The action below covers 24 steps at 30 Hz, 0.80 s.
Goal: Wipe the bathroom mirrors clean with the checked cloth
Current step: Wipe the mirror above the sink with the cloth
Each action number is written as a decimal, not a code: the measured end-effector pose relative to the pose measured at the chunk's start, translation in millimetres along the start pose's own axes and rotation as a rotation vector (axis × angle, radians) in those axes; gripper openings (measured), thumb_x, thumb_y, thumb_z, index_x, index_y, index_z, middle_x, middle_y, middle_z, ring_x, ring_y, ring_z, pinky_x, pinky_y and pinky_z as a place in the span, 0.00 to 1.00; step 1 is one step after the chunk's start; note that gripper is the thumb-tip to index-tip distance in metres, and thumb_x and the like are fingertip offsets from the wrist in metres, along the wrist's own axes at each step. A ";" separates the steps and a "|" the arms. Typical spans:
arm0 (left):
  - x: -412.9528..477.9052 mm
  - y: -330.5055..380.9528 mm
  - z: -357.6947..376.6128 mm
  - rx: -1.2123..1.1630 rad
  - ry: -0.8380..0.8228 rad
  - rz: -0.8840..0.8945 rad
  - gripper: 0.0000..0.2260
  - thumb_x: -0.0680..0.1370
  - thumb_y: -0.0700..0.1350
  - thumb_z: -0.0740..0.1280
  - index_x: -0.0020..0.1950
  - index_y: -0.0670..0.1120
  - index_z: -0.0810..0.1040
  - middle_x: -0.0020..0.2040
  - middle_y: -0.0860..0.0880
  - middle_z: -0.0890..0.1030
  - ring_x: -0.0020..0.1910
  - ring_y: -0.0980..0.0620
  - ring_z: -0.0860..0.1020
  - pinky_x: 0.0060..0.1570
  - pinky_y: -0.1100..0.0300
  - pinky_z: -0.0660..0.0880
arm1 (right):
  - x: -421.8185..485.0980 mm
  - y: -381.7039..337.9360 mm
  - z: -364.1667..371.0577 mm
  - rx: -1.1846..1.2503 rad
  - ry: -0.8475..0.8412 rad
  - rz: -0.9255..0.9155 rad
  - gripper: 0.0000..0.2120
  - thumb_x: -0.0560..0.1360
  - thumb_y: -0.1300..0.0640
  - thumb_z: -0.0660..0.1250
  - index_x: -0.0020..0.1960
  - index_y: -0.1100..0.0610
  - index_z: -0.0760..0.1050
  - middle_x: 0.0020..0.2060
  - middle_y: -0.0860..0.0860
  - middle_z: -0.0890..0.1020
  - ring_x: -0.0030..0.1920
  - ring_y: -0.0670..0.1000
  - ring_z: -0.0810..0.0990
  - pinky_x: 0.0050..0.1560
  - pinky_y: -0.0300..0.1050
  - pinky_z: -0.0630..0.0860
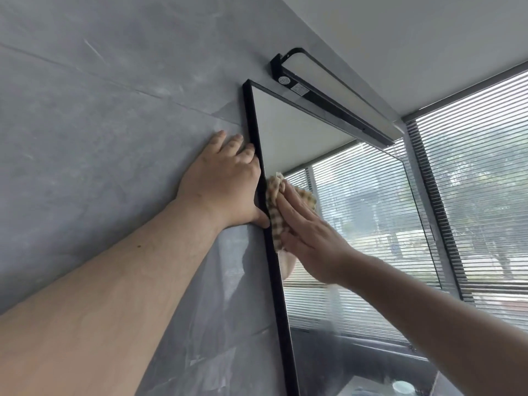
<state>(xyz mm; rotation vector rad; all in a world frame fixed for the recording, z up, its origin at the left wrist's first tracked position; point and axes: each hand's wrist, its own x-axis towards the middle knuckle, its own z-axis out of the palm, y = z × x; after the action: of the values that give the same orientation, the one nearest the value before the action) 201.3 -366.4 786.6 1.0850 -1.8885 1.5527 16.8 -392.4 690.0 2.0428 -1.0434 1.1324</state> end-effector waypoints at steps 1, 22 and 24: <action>0.0 0.4 0.1 -0.003 0.001 -0.002 0.53 0.65 0.77 0.64 0.78 0.43 0.61 0.79 0.45 0.61 0.80 0.45 0.54 0.78 0.45 0.46 | 14.3 1.1 -4.6 0.006 0.024 0.011 0.32 0.78 0.48 0.50 0.79 0.51 0.40 0.80 0.50 0.41 0.78 0.42 0.36 0.75 0.35 0.35; 3.0 -0.2 -2.4 0.028 0.045 -0.024 0.56 0.57 0.80 0.56 0.74 0.42 0.69 0.74 0.47 0.70 0.75 0.47 0.63 0.77 0.49 0.53 | 168.4 6.8 -68.0 0.122 0.219 0.079 0.29 0.82 0.57 0.51 0.81 0.49 0.46 0.80 0.48 0.43 0.80 0.48 0.42 0.78 0.47 0.45; 2.6 0.5 -1.9 0.041 0.045 -0.034 0.57 0.56 0.79 0.54 0.74 0.43 0.69 0.75 0.47 0.70 0.75 0.47 0.63 0.77 0.49 0.52 | 164.9 7.6 -67.2 0.163 0.211 0.073 0.29 0.82 0.56 0.52 0.81 0.50 0.46 0.81 0.49 0.43 0.80 0.48 0.42 0.77 0.45 0.44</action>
<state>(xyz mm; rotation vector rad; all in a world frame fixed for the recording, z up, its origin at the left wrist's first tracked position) 199.1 -365.2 788.8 1.0845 -1.8067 1.5903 37.3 -402.9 866.8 1.9681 -0.9542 1.4781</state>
